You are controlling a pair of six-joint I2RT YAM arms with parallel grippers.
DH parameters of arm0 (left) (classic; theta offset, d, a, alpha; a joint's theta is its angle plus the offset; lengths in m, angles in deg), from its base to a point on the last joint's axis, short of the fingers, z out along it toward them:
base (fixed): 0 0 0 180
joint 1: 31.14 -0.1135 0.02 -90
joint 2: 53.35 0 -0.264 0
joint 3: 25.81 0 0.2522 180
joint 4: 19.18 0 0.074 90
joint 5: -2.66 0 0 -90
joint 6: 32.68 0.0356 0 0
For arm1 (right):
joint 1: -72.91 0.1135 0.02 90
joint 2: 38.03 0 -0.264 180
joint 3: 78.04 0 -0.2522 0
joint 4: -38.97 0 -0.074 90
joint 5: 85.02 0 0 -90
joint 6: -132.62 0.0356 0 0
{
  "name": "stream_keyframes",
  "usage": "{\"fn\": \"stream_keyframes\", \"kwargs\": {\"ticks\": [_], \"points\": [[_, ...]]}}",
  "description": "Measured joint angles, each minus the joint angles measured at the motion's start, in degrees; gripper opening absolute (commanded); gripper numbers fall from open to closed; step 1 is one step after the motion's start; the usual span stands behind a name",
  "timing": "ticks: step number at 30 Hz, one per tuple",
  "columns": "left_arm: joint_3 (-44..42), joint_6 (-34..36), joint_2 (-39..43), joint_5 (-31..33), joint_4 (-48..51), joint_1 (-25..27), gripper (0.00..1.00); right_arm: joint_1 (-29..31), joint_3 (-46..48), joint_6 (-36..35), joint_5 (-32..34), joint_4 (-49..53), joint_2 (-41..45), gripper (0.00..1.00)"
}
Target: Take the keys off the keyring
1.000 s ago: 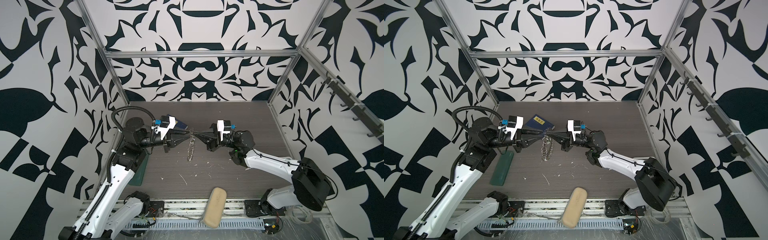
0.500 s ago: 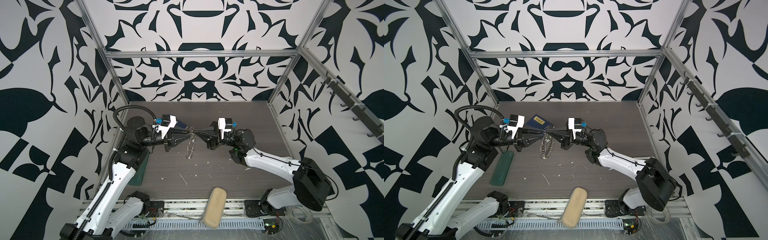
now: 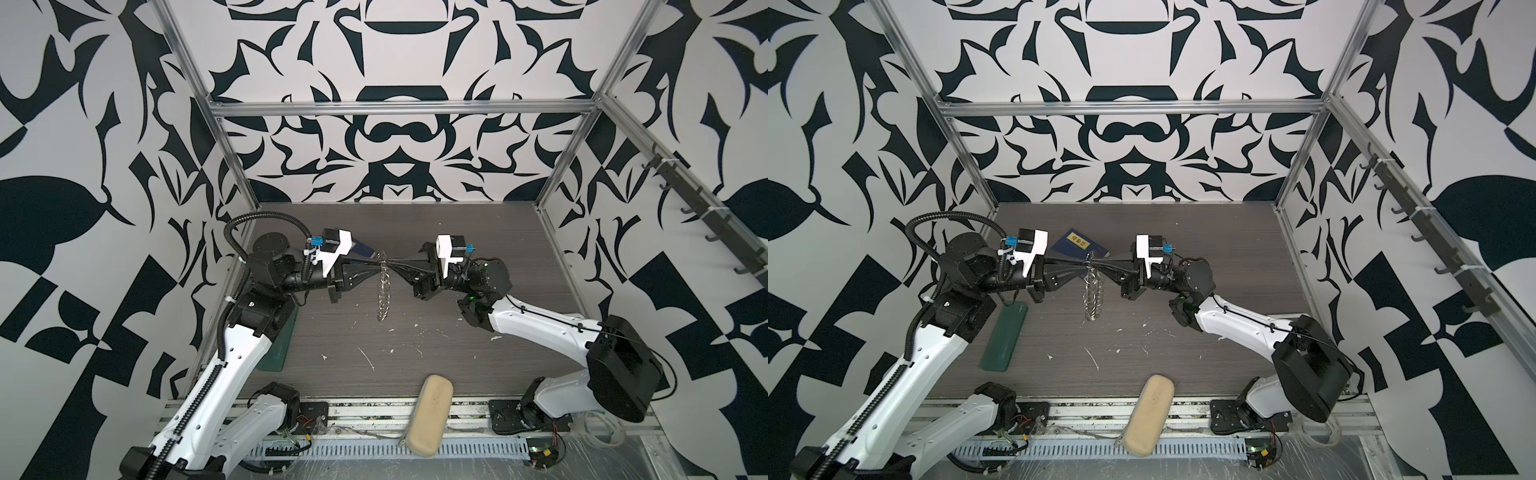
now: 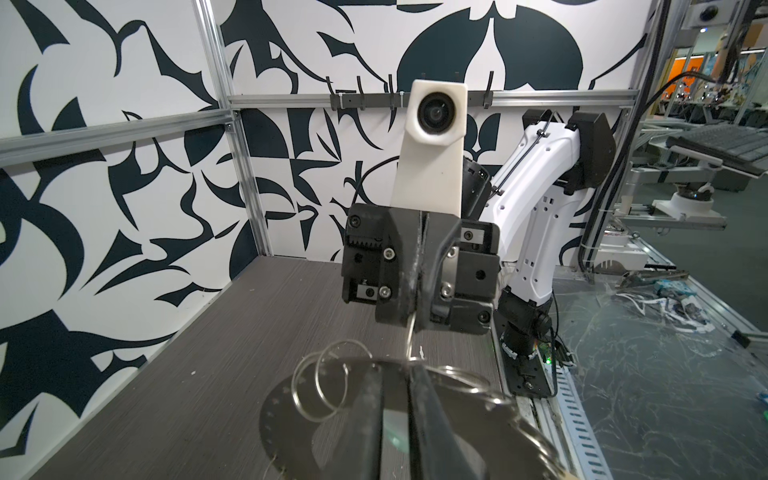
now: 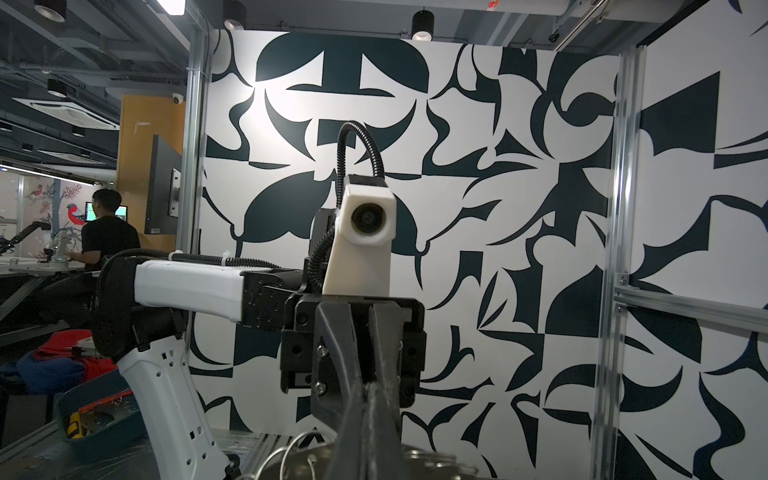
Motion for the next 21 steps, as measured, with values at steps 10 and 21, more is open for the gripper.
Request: {"fn": "stream_keyframes", "kwargs": {"ticks": [10, 21], "points": [[0.0, -0.72, -0.22, 0.0, -0.7, -0.02, 0.13, 0.0, 0.0, 0.35, -0.15, -0.02, 0.0, 0.0], [0.0, -1.33, -0.26, -0.02, -1.73, -0.04, 0.16, 0.0, 0.0, 0.42, -0.44, -0.17, -0.04, 0.0]]}}
